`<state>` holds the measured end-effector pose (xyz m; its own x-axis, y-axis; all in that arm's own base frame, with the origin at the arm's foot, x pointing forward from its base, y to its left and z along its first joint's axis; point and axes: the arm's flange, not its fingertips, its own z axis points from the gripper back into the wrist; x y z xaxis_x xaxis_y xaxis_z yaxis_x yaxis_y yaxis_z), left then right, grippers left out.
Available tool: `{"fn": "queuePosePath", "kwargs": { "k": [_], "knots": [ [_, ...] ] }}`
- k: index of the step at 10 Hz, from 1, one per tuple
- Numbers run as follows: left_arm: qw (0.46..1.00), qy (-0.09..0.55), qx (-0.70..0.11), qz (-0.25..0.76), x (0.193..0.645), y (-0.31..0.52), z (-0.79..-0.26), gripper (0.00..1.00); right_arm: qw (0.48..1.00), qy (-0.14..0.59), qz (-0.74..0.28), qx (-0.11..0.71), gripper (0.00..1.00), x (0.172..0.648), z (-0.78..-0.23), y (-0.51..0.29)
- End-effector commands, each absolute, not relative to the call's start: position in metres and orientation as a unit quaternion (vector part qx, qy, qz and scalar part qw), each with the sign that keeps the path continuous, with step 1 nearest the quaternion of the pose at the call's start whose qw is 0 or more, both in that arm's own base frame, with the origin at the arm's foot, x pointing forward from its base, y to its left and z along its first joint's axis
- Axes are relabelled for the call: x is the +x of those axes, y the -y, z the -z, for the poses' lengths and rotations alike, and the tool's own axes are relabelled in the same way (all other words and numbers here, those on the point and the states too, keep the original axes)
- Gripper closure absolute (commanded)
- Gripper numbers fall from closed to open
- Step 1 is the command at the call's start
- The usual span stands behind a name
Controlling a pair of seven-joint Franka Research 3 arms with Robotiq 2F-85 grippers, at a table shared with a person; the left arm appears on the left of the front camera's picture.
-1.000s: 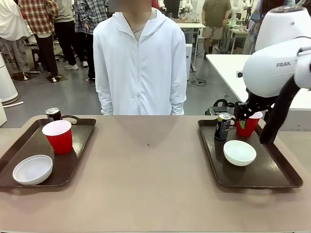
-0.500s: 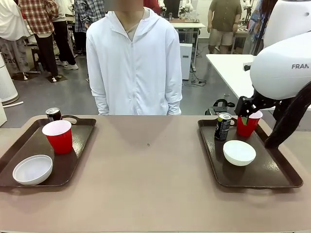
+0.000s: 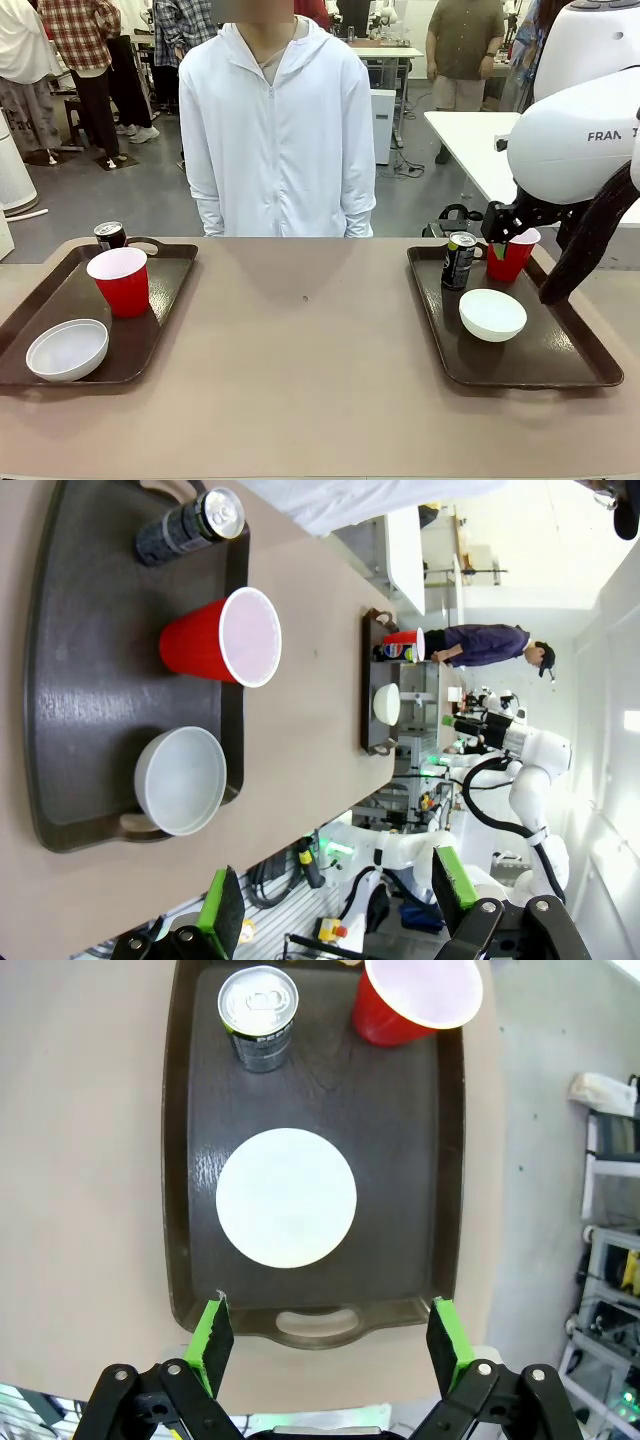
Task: Prepare tableware on both trays.
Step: Pick up a Picnic Bowl from the table and place it on a Handle tray.
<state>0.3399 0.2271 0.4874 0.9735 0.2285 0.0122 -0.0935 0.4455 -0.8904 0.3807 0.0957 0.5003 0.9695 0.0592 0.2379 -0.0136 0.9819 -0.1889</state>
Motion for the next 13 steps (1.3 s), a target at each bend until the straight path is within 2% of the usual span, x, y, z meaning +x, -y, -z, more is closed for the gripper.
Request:
{"fn": "queuePosePath", "kwargs": {
  "k": [1, 7, 8, 10, 11, 13],
  "knots": [
    [0.843, 0.073, -0.526, -0.09, 0.339, -0.228, -0.49, 0.0, 0.988, 0.124, -0.025, -0.094, 0.0, 0.383, -0.501, -0.093],
    [0.843, 0.073, -0.526, -0.09, 0.339, -0.228, -0.49, 0.0, 0.988, 0.123, -0.018, -0.093, 0.0, 0.381, -0.501, -0.096],
    [0.843, 0.073, -0.526, -0.09, 0.339, -0.228, -0.49, 0.0, 0.992, 0.118, -0.028, -0.034, 0.0, 0.35, -0.489, -0.083],
    [0.843, 0.073, -0.526, -0.09, 0.339, -0.228, -0.49, 0.0, 0.982, 0.098, -0.05, 0.151, 0.0, 0.312, -0.482, -0.041],
    [0.843, 0.073, -0.526, -0.09, 0.339, -0.228, -0.49, 0.0, 0.97, 0.1, -0.015, 0.219, 0.0, 0.306, -0.484, -0.007],
    [0.843, 0.073, -0.526, -0.09, 0.339, -0.228, -0.49, 0.0, 0.946, 0.125, 0.008, 0.298, 0.0, 0.289, -0.493, 0.063]
  ]
}}
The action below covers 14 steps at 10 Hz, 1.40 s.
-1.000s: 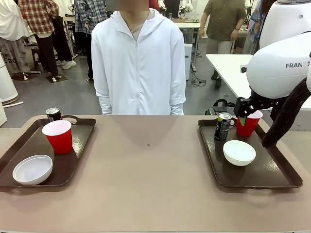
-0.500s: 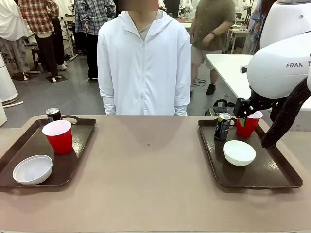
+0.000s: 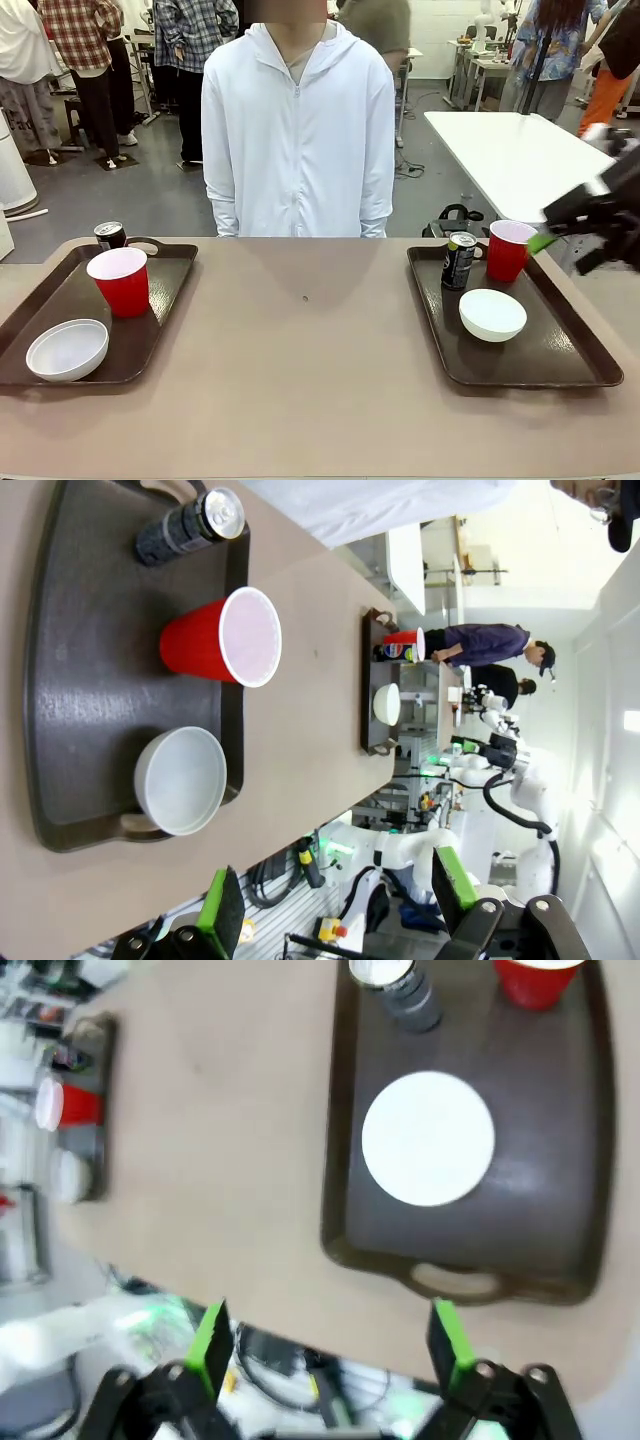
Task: Prepare tableware on both trays.
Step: Pick up a Picnic Bowl from the table and place it on a Handle tray.
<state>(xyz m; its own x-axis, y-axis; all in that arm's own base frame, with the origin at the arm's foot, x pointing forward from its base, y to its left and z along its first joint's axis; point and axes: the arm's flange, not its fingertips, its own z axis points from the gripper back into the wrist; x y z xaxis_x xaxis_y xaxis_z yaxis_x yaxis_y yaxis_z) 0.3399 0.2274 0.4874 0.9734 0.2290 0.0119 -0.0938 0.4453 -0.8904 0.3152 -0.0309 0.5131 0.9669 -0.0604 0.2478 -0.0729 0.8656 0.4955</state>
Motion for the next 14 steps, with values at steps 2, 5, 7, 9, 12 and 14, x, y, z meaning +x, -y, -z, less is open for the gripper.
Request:
{"fn": "queuePosePath", "kwargs": {
  "k": [2, 5, 7, 9, 12, 14],
  "knots": [
    [0.843, 0.073, -0.526, -0.09, 0.339, -0.228, -0.49, 0.0, 0.918, 0.124, 0.043, 0.374, 0.0, 0.287, -0.494, 0.123],
    [0.843, 0.073, -0.526, -0.09, 0.339, -0.228, -0.49, 0.0, 0.872, 0.102, 0.061, 0.476, 0.0, 0.308, -0.477, 0.172],
    [0.843, 0.073, -0.526, -0.09, 0.339, -0.228, -0.49, 0.0, 0.85, 0.09, 0.1, 0.509, 0.0, 0.323, -0.466, 0.168],
    [0.843, 0.073, -0.526, -0.09, 0.339, -0.228, -0.49, 0.0, 0.87, 0.113, 0.083, 0.473, 0.0, 0.297, -0.472, 0.171],
    [0.843, 0.073, -0.526, -0.09, 0.339, -0.228, -0.49, 0.0, 0.87, 0.113, 0.083, 0.473, 0.0, 0.297, -0.472, 0.171],
    [0.843, 0.073, -0.526, -0.09, 0.339, -0.228, -0.49, 0.0, 0.87, 0.113, 0.083, 0.473, 0.0, 0.297, -0.472, 0.171]
  ]
}}
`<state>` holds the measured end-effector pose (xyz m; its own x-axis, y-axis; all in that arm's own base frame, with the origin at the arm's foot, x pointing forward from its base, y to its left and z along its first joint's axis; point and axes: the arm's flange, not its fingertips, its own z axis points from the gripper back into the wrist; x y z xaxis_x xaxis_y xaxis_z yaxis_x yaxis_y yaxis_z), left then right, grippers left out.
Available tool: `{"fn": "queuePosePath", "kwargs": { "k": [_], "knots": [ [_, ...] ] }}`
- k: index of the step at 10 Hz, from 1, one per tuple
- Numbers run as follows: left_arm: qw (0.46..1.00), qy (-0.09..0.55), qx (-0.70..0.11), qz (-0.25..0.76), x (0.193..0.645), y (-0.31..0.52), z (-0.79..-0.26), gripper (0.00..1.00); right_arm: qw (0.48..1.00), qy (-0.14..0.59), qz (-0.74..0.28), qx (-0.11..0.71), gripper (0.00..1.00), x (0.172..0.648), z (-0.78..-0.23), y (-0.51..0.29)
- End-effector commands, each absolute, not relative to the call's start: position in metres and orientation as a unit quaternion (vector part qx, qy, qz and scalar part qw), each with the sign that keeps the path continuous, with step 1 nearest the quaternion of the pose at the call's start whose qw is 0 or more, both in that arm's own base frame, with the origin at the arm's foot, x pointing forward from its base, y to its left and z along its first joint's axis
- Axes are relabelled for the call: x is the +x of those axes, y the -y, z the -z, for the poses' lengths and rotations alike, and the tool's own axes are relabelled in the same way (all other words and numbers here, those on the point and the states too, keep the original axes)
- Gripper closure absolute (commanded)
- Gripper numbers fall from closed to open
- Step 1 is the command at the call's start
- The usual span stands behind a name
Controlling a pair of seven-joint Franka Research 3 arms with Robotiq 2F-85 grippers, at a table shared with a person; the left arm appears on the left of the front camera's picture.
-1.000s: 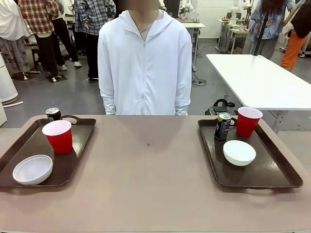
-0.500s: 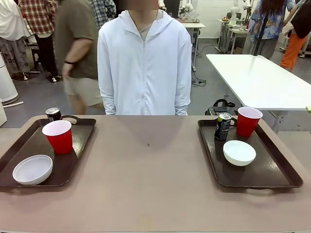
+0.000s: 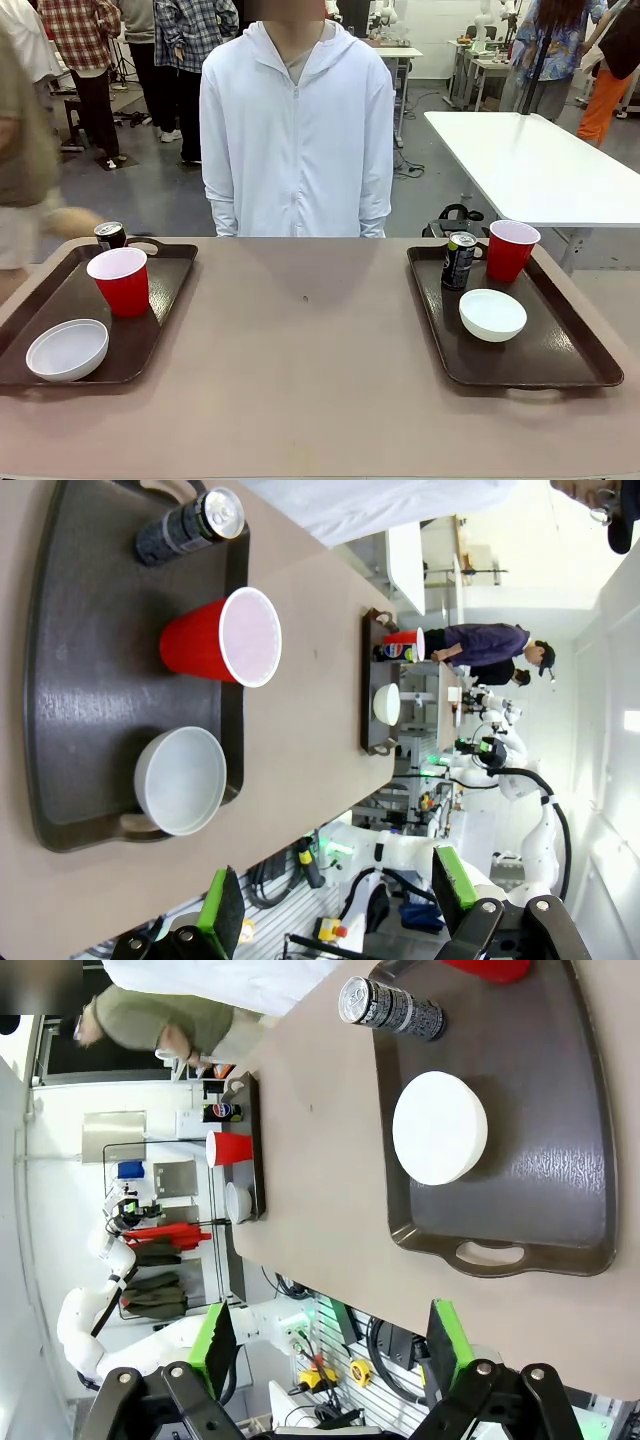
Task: Prepare tableware on both trays.
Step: Pick up a Picnic Bowl from the table and place it on a Handle tray.
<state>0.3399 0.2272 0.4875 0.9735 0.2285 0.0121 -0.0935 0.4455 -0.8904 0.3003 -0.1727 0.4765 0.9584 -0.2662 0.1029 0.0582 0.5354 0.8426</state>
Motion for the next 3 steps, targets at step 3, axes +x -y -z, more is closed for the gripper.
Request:
{"fn": "queuePosePath", "kwargs": {
  "k": [3],
  "knots": [
    [0.843, 0.073, -0.526, -0.09, 0.3394, -0.228, -0.4899, 0.0, 0.87, 0.113, 0.083, 0.473, 0.0, 0.2967, -0.4717, 0.1705]
  ]
}}
